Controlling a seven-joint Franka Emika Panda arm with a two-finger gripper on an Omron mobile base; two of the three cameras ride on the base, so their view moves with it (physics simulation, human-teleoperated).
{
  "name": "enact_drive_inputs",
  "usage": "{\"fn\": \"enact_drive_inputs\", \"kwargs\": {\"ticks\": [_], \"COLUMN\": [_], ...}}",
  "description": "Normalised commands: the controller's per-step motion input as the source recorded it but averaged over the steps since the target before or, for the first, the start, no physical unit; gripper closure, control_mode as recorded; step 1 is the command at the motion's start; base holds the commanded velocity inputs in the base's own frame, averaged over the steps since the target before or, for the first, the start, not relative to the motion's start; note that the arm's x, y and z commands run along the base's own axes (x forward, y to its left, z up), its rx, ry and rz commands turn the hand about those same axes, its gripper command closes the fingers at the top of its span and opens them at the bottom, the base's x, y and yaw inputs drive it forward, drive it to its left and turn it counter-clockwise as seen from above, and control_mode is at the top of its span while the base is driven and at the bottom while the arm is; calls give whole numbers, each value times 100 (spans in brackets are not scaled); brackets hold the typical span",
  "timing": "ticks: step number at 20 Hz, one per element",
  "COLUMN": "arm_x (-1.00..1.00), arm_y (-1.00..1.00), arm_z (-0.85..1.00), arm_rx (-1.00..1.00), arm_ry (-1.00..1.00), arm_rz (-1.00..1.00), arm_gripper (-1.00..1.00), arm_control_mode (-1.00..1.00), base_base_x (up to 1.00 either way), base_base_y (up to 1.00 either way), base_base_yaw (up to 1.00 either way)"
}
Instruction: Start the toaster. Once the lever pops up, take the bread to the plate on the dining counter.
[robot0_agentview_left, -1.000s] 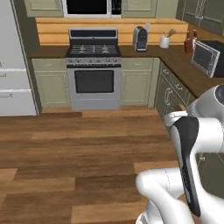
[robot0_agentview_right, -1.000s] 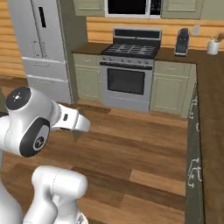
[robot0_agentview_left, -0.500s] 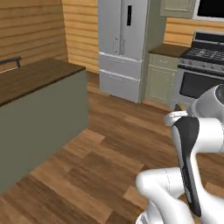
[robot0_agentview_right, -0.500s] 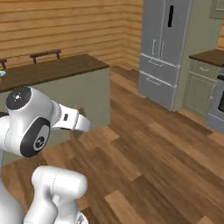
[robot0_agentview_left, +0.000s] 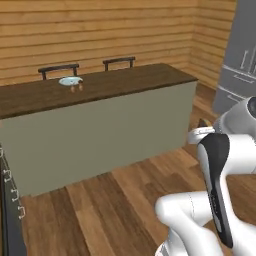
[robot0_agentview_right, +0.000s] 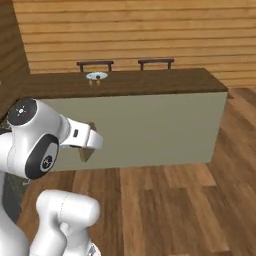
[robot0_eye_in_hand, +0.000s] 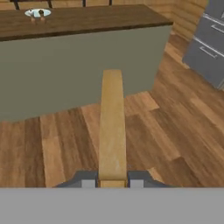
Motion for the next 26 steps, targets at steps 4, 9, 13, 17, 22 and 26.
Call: {"fn": "enact_drive_inputs", "kwargs": {"ticks": [4,9,13,17,22,26], "arm_x": [0,0,0,0,0,0], "arm_y": [0,0,0,0,0,0], "arm_z": [0,0,0,0,0,0], "arm_rx": [0,0,0,0,0,0], "arm_ry": [0,0,0,0,0,0], "arm_rz": [0,0,0,0,0,0], "arm_gripper": [100,100,100,100,100,100], "arm_control_mode": [100,100,100,100,100,100], "base_base_x": [100,100,99,75,55,34], "base_base_y": [0,-4,-13,-23,-31,-43], "base_base_yaw": [45,34,27,17,10,10]}}
